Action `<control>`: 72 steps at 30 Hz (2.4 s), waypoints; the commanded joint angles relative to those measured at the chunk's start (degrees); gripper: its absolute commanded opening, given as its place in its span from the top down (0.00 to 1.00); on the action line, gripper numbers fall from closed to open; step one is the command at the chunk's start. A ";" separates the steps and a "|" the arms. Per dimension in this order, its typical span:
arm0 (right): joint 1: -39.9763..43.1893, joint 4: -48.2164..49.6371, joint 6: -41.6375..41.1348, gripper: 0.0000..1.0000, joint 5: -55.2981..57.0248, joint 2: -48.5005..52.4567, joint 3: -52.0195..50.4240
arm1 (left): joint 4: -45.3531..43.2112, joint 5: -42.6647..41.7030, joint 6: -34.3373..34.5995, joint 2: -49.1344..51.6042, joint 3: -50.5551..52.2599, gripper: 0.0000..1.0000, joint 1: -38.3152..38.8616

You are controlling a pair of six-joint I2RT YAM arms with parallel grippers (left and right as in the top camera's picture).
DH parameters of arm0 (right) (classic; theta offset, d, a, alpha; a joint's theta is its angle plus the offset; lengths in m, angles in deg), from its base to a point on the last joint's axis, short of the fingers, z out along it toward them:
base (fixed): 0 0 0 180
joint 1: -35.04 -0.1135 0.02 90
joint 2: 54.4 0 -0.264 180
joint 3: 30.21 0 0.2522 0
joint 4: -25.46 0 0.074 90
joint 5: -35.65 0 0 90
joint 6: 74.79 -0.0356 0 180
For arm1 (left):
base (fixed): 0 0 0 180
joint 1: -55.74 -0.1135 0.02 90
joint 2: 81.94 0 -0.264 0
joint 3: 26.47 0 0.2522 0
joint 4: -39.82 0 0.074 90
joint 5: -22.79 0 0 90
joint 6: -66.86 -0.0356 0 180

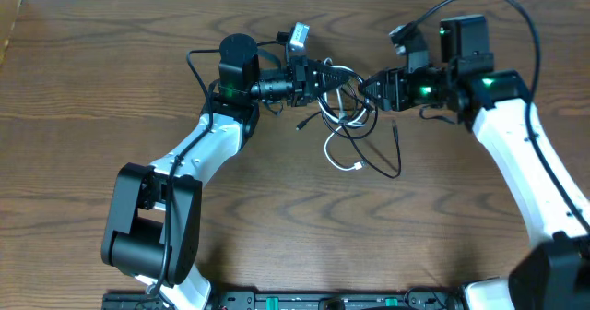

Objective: Untangle cables

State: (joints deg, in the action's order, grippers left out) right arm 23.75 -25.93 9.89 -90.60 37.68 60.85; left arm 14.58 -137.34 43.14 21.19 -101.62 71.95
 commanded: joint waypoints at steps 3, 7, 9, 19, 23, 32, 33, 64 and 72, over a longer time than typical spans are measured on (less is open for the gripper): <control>-1.20 1.60 1.09 0.59 1.18 3.02 0.55 | -0.26 0.11 0.92 0.17 -0.72 0.93 -0.11; -1.29 2.38 -5.42 0.88 12.90 3.69 0.55 | -0.28 0.13 0.87 0.17 -0.72 0.92 0.00; -1.36 2.97 -11.13 0.93 21.20 3.69 0.55 | -0.26 0.35 0.44 0.17 -0.72 0.93 0.22; -4.28 6.99 -5.84 0.62 10.97 3.69 0.55 | -0.26 0.04 0.24 0.17 -0.72 0.93 0.70; -5.07 6.29 -3.37 0.55 9.57 3.69 0.55 | -0.26 -0.35 0.26 0.17 -0.72 0.92 0.83; -5.68 7.67 -1.70 0.69 16.44 8.48 0.48 | -0.28 -4.39 1.07 0.17 -0.72 0.92 1.40; -5.66 7.67 -1.70 0.73 16.48 9.40 0.48 | -0.28 -4.42 1.40 0.17 -0.72 0.93 1.40; 1.68 -13.66 11.50 0.99 -0.61 -5.05 0.50 | -0.28 -5.03 -16.31 0.17 -0.72 0.07 -5.42; 0.33 -15.52 15.28 0.99 -1.88 -5.03 0.50 | -0.26 -6.99 -19.17 0.26 -0.72 0.06 -4.35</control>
State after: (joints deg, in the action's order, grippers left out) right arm 24.95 -41.25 22.22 -89.84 33.65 60.85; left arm 14.56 -142.39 27.03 22.41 -101.66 66.77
